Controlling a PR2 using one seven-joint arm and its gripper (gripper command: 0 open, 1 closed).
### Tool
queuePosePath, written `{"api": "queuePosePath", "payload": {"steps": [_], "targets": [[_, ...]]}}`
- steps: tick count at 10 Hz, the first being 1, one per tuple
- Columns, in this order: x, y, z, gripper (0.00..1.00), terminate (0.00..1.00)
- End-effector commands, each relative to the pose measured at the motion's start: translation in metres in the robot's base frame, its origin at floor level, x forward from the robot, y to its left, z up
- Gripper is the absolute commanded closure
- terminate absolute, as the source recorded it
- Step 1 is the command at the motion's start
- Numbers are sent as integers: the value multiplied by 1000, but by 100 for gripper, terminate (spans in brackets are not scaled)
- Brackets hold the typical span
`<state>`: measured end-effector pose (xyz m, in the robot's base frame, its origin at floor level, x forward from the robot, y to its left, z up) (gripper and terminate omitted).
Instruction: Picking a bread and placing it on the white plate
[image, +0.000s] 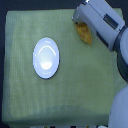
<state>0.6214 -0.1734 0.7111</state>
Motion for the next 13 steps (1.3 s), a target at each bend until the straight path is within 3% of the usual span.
{"api": "queuePosePath", "payload": {"steps": [1,10,13], "targets": [[9,6,10,100,0],[9,2,25,100,0],[-9,5,60,100,0]]}}
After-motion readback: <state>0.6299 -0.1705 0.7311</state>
